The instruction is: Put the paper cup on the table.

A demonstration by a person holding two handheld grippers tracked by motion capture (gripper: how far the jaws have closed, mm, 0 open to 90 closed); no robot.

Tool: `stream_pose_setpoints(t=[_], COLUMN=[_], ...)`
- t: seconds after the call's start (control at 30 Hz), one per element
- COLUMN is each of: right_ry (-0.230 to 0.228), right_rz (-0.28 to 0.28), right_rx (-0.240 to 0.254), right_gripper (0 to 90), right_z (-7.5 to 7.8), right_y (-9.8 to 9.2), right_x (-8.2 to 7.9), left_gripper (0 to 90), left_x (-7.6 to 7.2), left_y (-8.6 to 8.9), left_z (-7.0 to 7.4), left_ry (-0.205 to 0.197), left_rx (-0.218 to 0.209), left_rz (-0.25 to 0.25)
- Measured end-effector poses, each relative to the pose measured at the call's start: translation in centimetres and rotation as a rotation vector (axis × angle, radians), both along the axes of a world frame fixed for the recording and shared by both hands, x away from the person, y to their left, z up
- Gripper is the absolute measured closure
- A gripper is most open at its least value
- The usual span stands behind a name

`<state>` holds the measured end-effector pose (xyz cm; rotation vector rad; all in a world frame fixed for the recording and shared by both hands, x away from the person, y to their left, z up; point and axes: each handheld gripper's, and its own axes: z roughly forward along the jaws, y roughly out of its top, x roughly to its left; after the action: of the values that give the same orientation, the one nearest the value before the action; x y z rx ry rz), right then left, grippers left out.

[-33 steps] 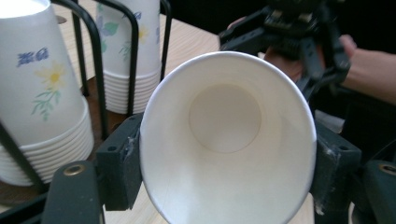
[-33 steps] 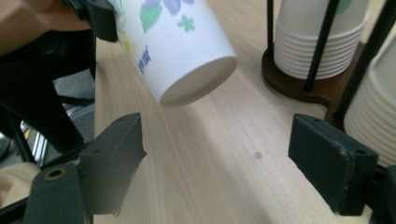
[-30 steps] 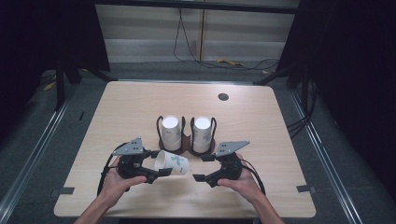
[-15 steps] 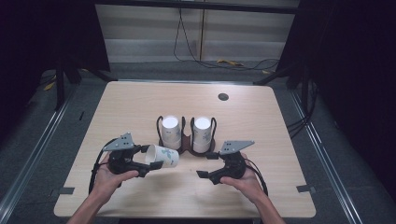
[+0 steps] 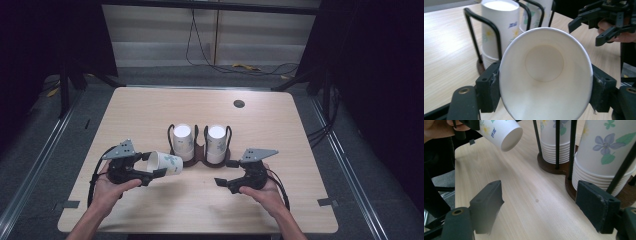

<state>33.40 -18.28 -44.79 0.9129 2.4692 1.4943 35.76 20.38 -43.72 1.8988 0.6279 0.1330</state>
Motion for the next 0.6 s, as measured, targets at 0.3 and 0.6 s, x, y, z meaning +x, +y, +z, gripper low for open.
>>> stream_pose_setpoints(t=[0.3, 0.6], right_ry=[-0.004, -0.002], right_rz=[-0.012, -0.012], right_rx=[0.012, 0.008], right_gripper=[22.2, 22.3], right_z=[-0.1, -0.2], right_y=[-0.5, -0.7], right_x=[0.1, 0.2], left_gripper=[25.9, 25.9], left_x=[0.4, 0.7], left_y=[1.3, 2.7], left_z=[-0.1, 0.3], left_ry=[-0.004, 0.019], left_rx=[0.045, 0.067], left_rz=[0.079, 0.135])
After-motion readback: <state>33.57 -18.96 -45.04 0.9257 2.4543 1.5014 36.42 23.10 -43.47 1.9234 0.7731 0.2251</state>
